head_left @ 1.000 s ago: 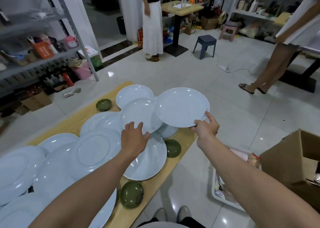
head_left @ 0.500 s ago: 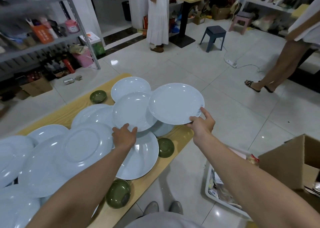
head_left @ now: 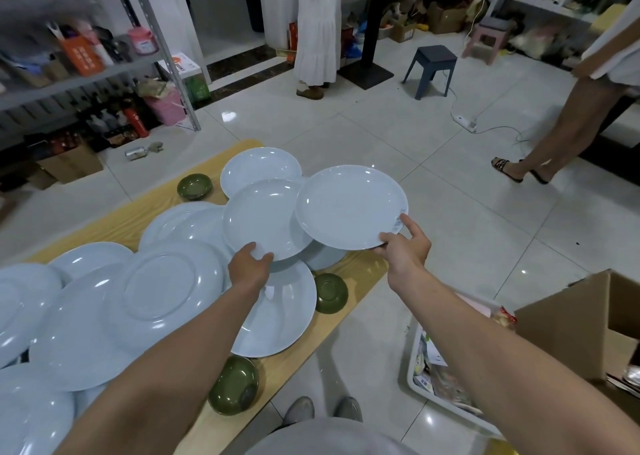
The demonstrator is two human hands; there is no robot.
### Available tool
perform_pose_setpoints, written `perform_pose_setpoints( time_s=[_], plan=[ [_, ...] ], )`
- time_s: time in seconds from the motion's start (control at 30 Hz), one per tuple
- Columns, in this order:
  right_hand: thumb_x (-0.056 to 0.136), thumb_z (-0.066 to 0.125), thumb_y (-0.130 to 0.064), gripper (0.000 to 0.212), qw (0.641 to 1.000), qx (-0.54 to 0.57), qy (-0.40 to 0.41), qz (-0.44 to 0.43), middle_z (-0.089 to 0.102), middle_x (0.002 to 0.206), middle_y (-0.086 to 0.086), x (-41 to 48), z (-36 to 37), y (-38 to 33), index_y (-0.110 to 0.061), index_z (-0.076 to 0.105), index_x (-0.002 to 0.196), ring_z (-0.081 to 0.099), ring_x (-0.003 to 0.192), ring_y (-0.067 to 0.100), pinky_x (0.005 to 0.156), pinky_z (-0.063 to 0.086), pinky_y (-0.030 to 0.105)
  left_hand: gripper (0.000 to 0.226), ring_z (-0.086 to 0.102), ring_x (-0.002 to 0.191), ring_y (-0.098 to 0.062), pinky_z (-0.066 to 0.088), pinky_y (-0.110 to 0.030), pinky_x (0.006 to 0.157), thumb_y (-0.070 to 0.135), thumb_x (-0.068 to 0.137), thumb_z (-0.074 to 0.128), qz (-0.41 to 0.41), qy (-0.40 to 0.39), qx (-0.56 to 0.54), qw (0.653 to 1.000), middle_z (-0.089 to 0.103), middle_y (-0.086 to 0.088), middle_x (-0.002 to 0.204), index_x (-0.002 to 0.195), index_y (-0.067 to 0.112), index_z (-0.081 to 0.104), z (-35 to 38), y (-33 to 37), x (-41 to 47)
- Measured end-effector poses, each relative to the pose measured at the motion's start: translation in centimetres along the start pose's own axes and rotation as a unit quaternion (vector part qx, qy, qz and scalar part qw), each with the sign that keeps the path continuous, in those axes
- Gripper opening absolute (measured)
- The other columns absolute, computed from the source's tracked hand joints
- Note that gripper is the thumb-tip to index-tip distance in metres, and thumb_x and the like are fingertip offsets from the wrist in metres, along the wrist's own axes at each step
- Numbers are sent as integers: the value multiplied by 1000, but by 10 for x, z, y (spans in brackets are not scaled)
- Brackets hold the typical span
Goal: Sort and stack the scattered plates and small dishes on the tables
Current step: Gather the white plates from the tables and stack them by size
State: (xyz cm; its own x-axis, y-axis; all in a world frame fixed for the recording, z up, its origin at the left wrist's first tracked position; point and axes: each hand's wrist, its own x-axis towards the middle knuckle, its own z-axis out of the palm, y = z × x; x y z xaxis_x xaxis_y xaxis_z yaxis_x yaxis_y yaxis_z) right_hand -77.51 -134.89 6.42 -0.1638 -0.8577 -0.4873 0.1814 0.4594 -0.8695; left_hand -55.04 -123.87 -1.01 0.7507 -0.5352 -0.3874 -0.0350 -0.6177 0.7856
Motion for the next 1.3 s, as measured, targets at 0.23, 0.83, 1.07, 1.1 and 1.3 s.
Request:
perform_pose_setpoints(
  time_s=[0.23, 0.83, 1.07, 1.1, 1.3],
  plan=[
    [82, 65, 16, 67, 1000, 6, -10, 3, 52, 88, -16, 0, 4, 3, -23, 58, 135, 59, 79, 14, 62, 62, 30, 80, 62, 104, -31, 57, -33, 72, 6, 81, 78, -77, -13, -163, 984, 48, -8, 142, 149, 19, 38, -2, 3, 5],
    [81, 66, 13, 65, 996, 68, -52, -9, 63, 98, -10, -6, 0, -7, -24, 59, 133, 68, 97, 23, 60, 60, 27, 107, 63, 103, -21, 60, -29, 60, -14, 81, 68, -76, -28, -377, 923, 56, 4, 120, 152, 47, 16, -8, 2, -6],
    [80, 67, 13, 66, 993, 87, -71, -27, 64, 121, 6, -8, -3, -17, -25, 57, 134, 69, 101, 28, 71, 63, 37, 103, 61, 114, -26, 61, -38, 77, -15, 83, 65, -56, -24, -417, 907, 54, -3, 135, 152, 46, 19, -14, 2, -31],
    [80, 67, 13, 69, 993, 88, -74, -30, 64, 121, 6, -9, -4, -18, -25, 55, 136, 69, 101, 28, 71, 63, 38, 103, 62, 113, -25, 61, -38, 77, -16, 83, 65, -52, -25, -425, 904, 54, -3, 135, 153, 45, 19, -16, 3, -35],
    [78, 65, 16, 76, 988, 108, -111, -17, 66, 108, -3, -19, -6, -23, -23, 51, 141, 71, 97, 26, 69, 63, 37, 103, 63, 108, -22, 61, -35, 72, -18, 83, 62, -38, -9, -456, 889, 53, -4, 134, 153, 45, 20, -30, 8, -62]
  ],
)
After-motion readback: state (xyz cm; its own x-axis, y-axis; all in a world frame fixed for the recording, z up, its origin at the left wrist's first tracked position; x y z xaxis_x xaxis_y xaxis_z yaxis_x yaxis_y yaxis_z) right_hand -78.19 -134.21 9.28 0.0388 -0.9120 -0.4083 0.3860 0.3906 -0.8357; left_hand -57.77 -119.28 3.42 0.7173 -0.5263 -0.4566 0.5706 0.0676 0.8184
